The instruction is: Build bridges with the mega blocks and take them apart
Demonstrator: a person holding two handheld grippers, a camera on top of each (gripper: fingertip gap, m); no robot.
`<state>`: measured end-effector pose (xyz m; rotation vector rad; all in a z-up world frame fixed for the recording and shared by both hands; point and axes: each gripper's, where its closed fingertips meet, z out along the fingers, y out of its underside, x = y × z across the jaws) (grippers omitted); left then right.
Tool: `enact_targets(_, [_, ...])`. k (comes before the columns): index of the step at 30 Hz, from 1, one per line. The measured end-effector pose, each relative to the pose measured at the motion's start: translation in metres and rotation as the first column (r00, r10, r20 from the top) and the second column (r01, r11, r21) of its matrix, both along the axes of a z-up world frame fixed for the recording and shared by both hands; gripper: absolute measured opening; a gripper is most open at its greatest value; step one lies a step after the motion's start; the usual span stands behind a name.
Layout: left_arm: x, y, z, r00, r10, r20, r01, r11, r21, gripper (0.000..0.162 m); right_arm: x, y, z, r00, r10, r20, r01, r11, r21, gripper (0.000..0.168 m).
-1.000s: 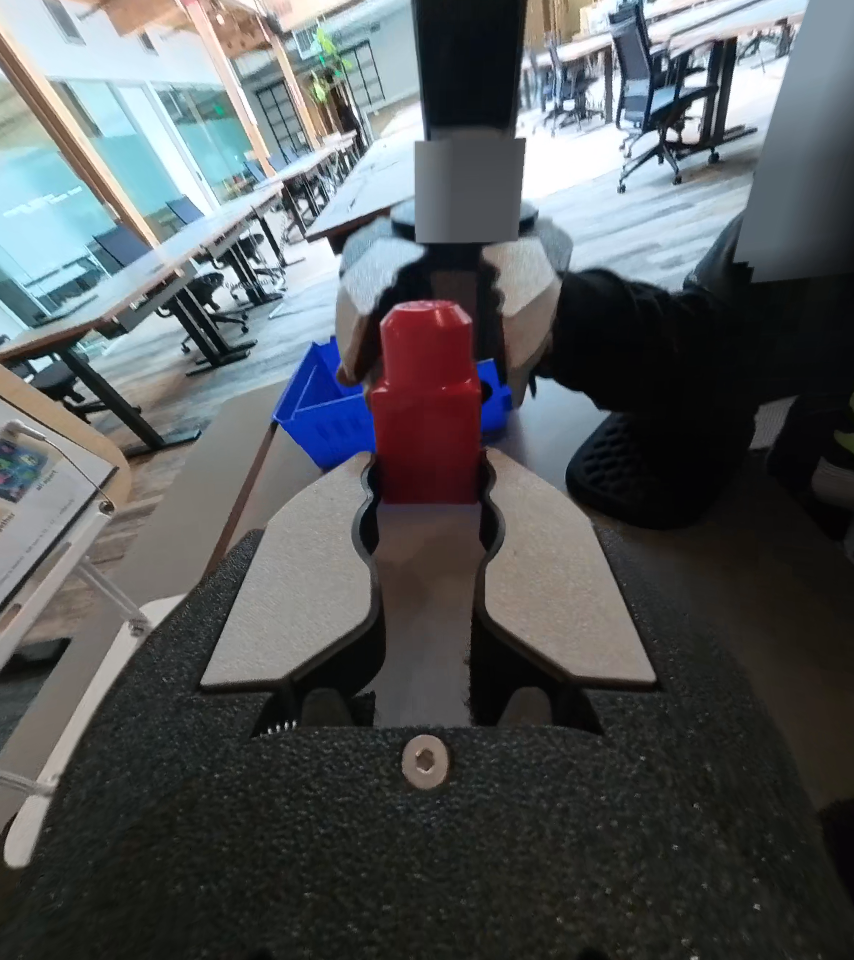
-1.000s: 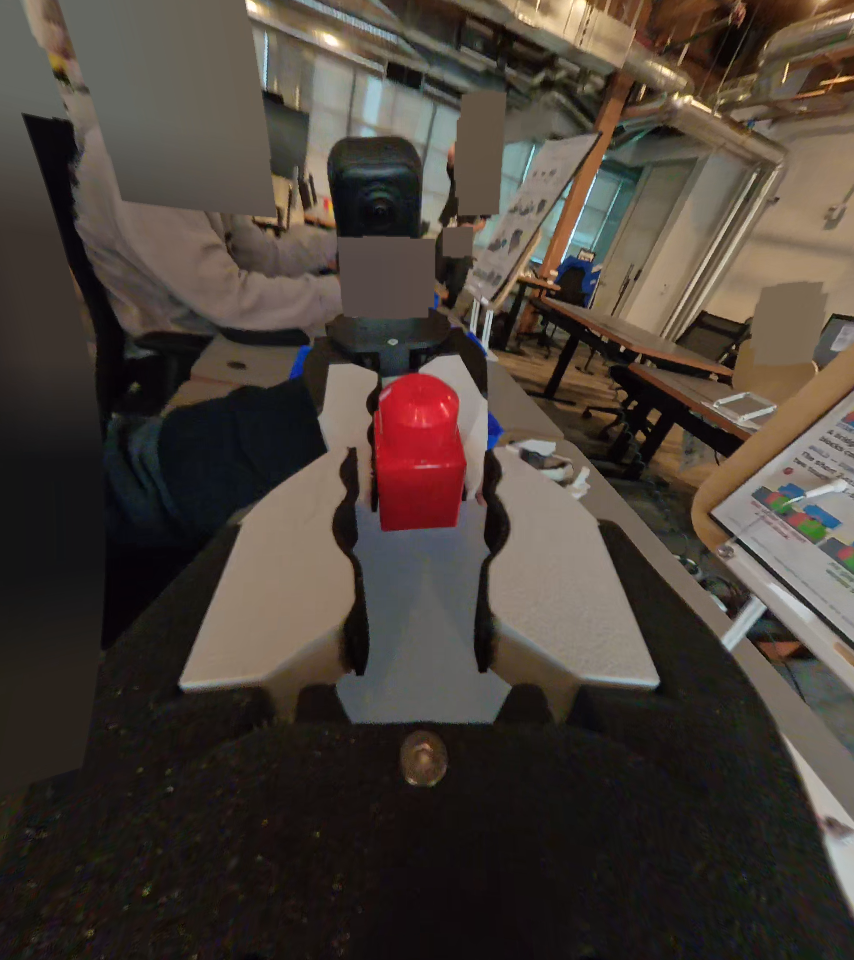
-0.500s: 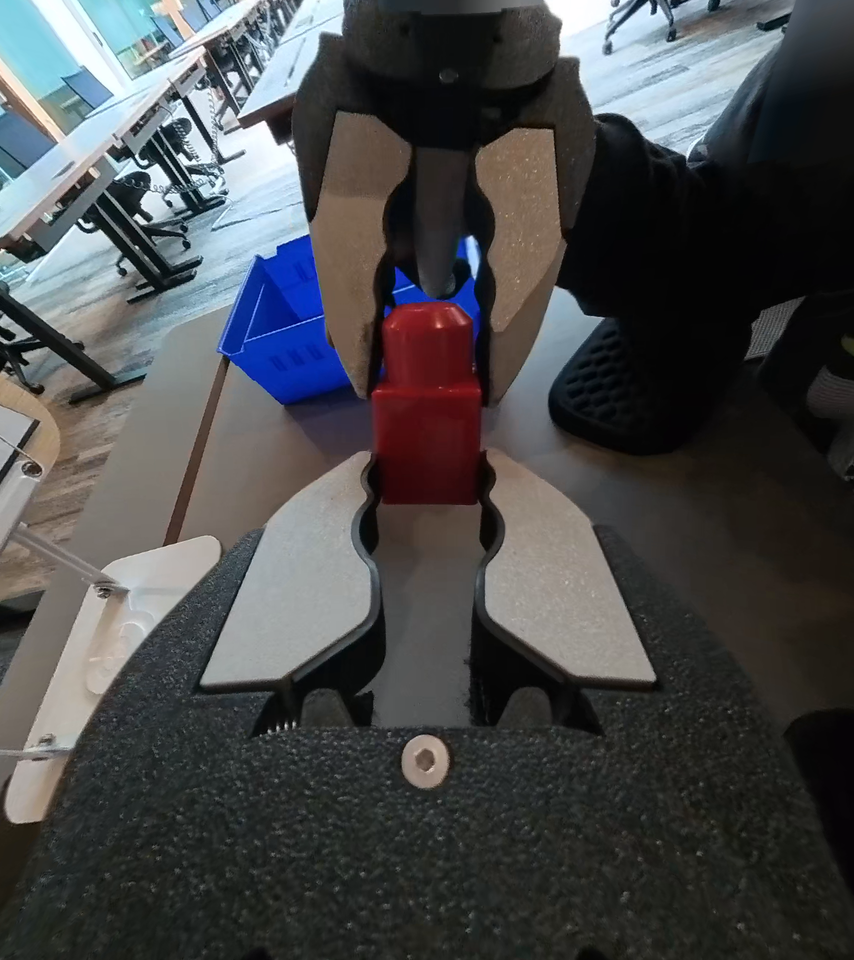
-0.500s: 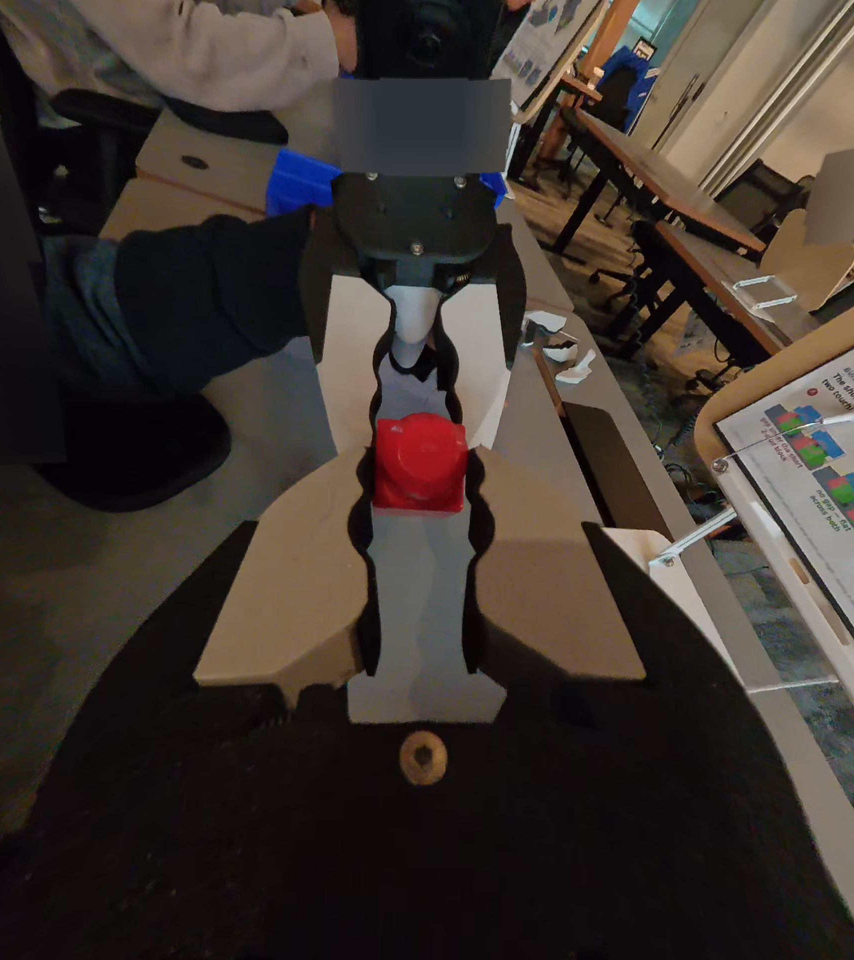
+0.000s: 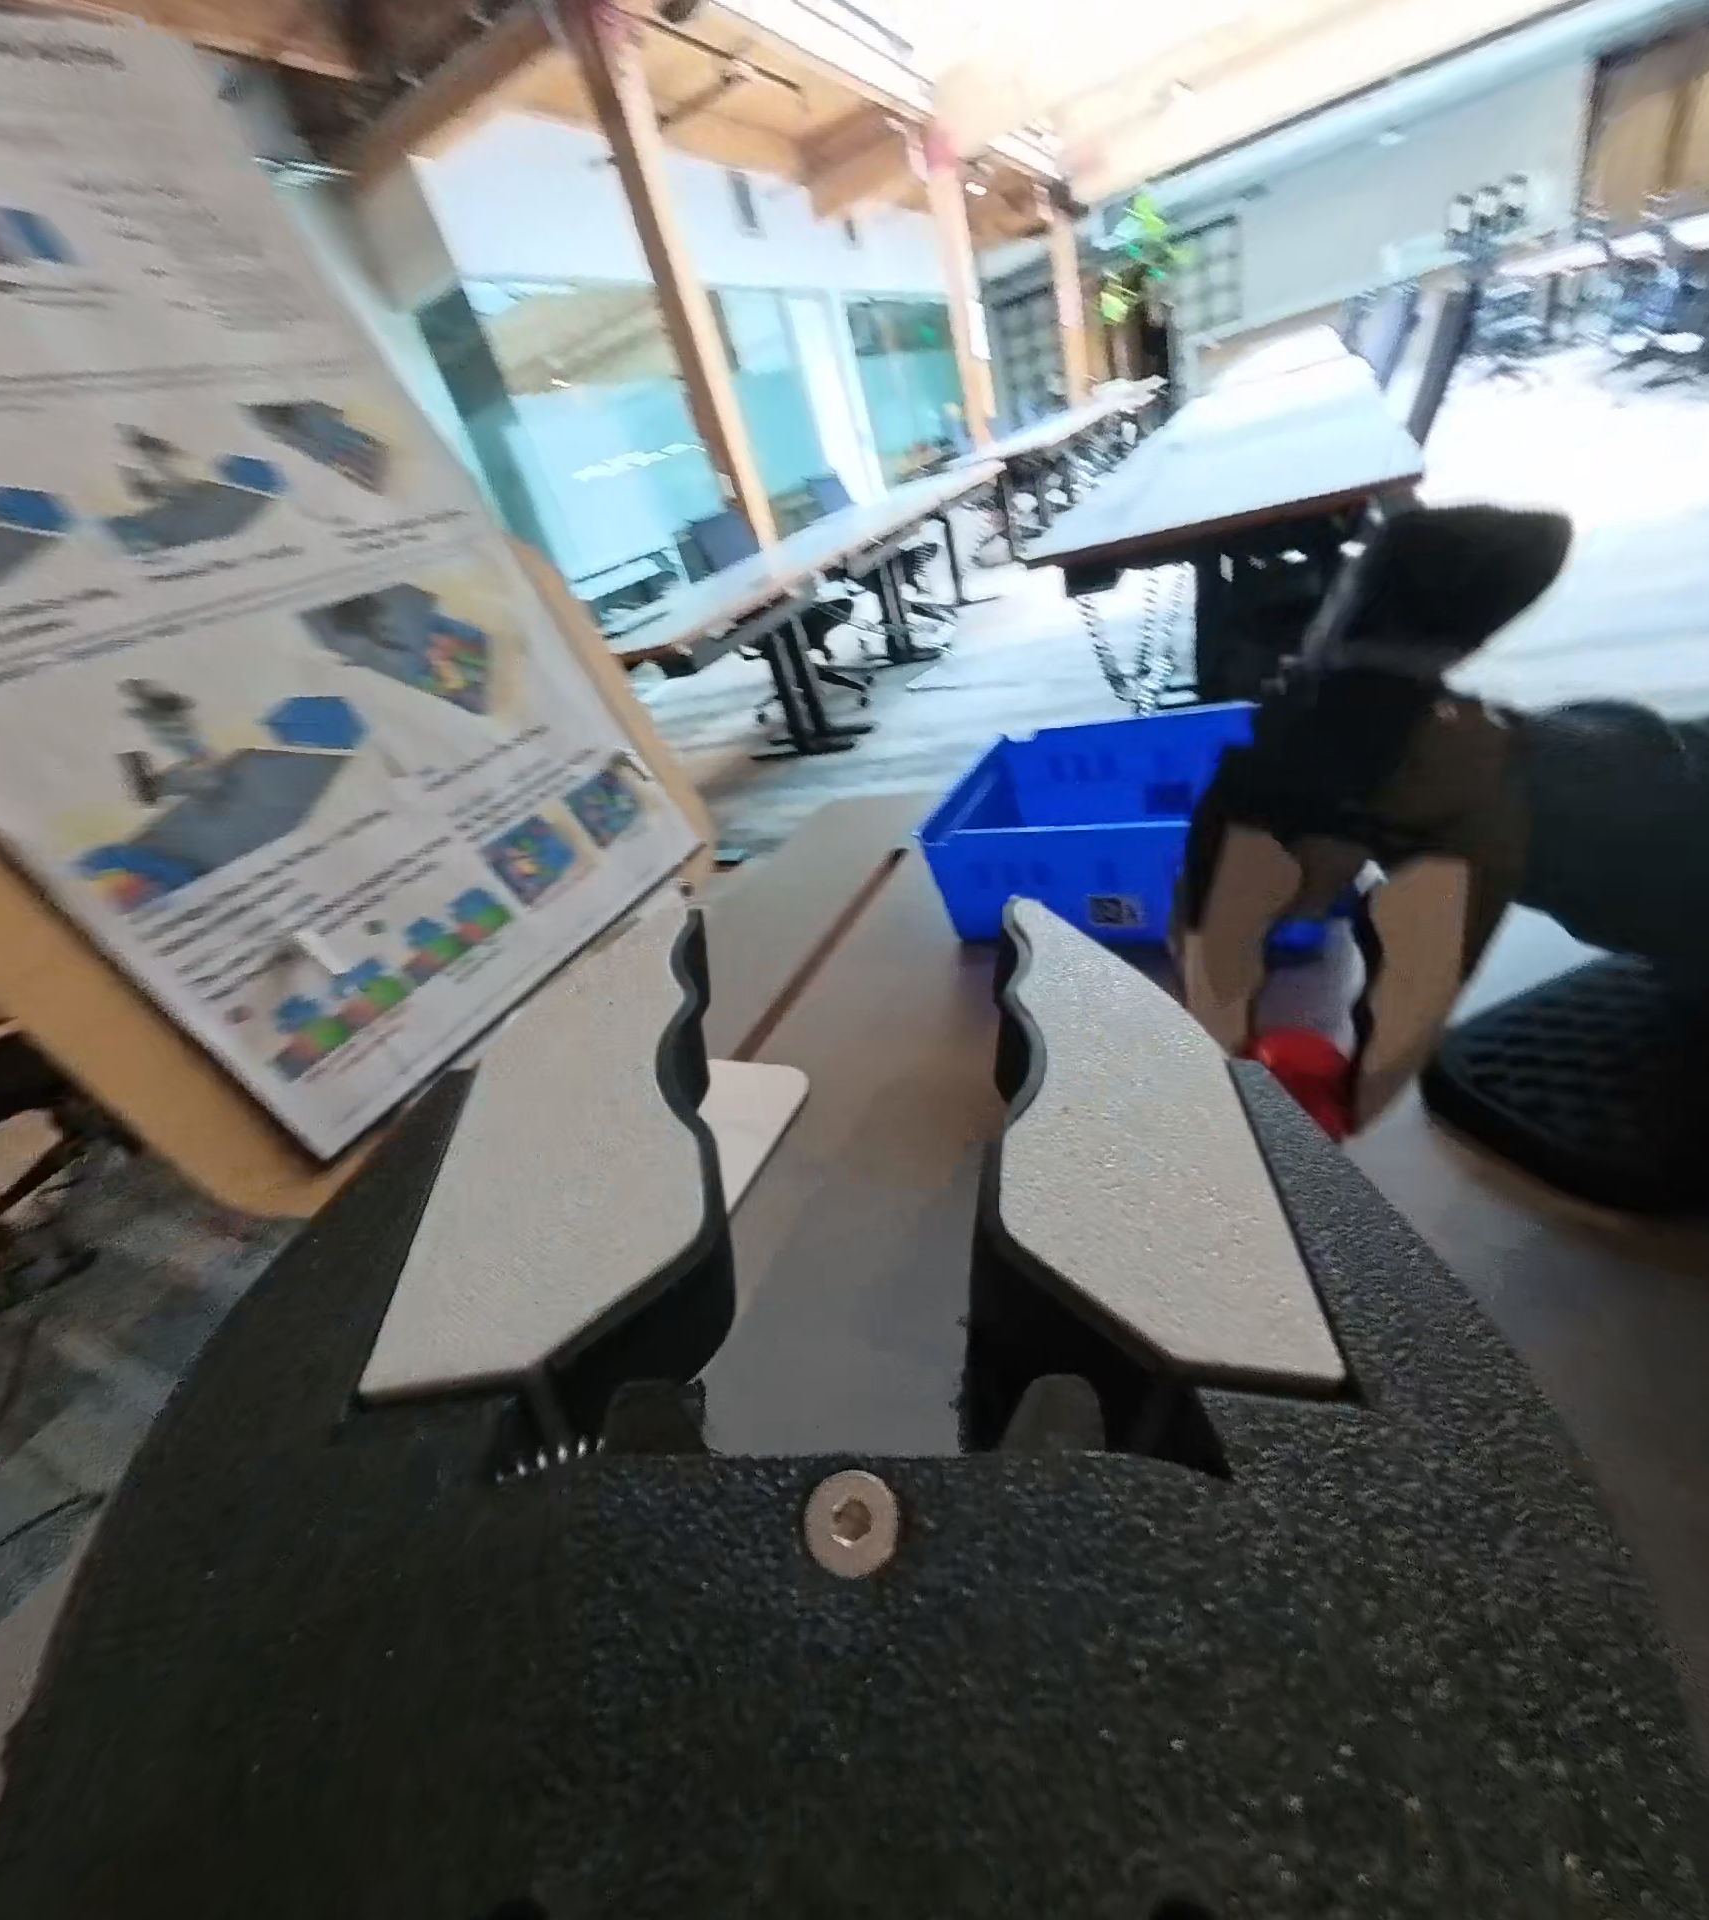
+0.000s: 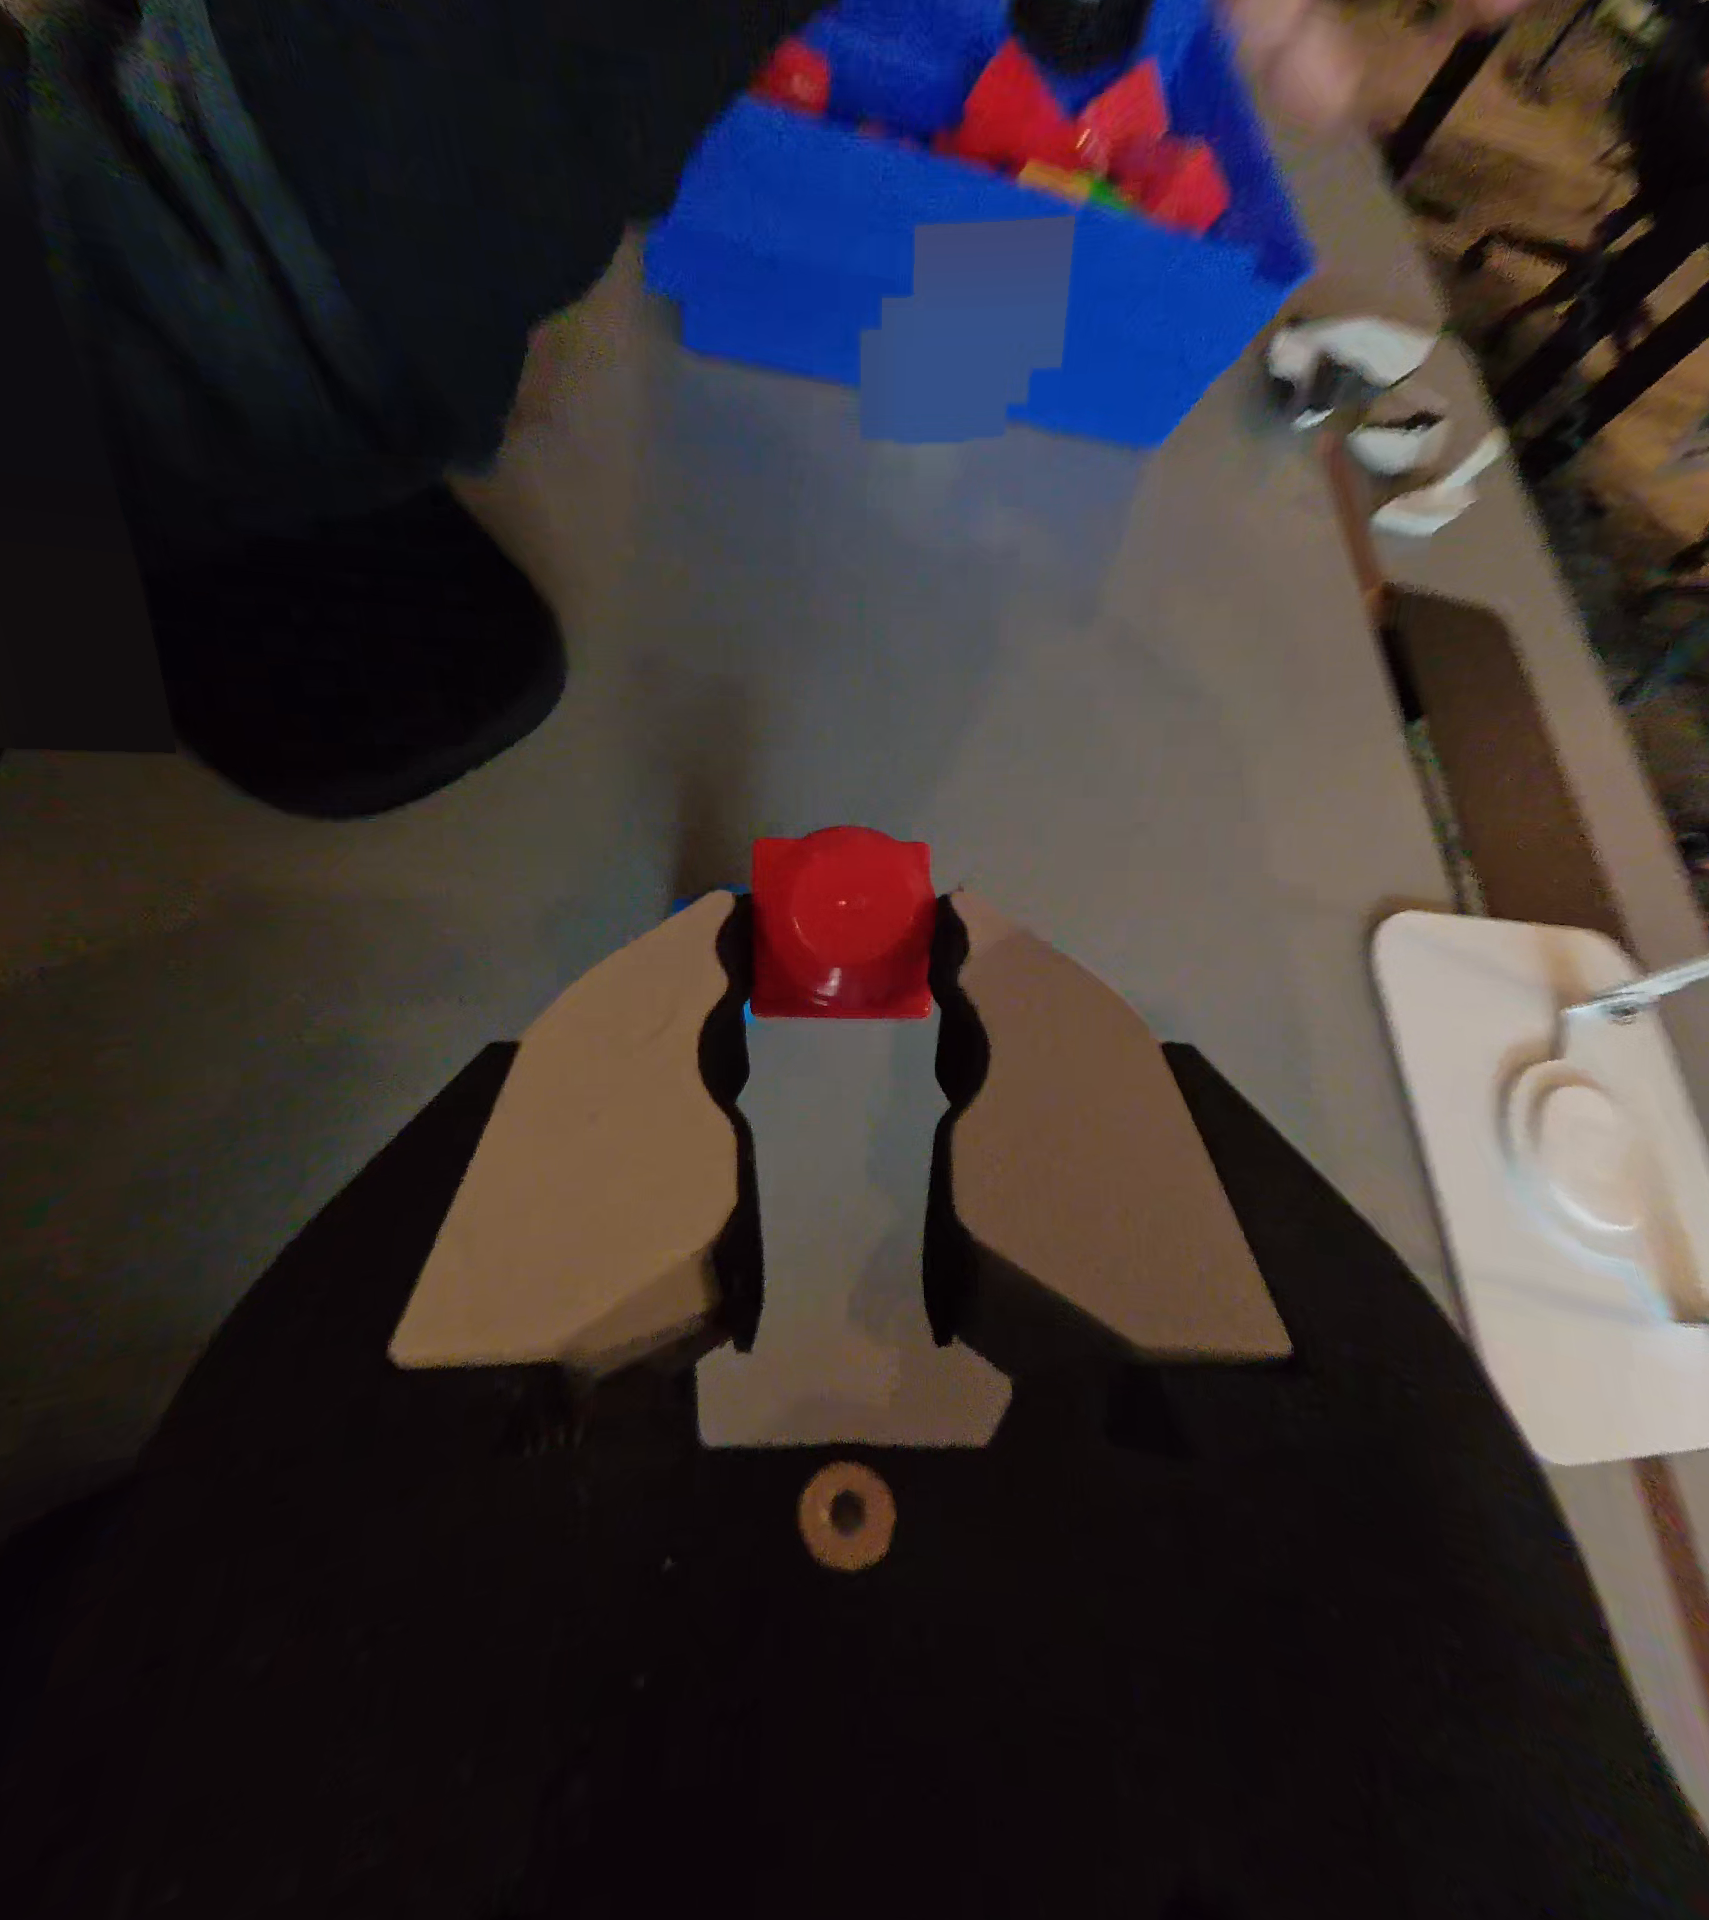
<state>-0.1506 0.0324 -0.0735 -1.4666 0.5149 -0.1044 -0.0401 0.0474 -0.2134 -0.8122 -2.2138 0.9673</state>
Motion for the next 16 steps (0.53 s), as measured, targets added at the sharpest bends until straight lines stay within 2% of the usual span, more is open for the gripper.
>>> enact_targets(4, [-0.023,-0.02,0.015,0.995,0.092,0.046,-0.094,0.995,0.034,0.048,0.005,-0.004,-0.05,0.992,0.001,0.125,-0.003,1.0,0.014,0.032])
enact_targets(7, [-0.03,-0.032,0.022,0.99,0.134,0.036,-0.136,0.989,0.065,0.047,0.009,-0.003,-0.072,0.98,0.004,0.197,-0.01,1.0,0.028,0.032])
enact_targets(16, [-0.031,-0.044,0.031,0.987,0.163,0.0,-0.163,0.982,0.101,0.046,0.008,-0.005,-0.101,0.957,0.012,0.29,-0.025,0.999,0.04,0.032])
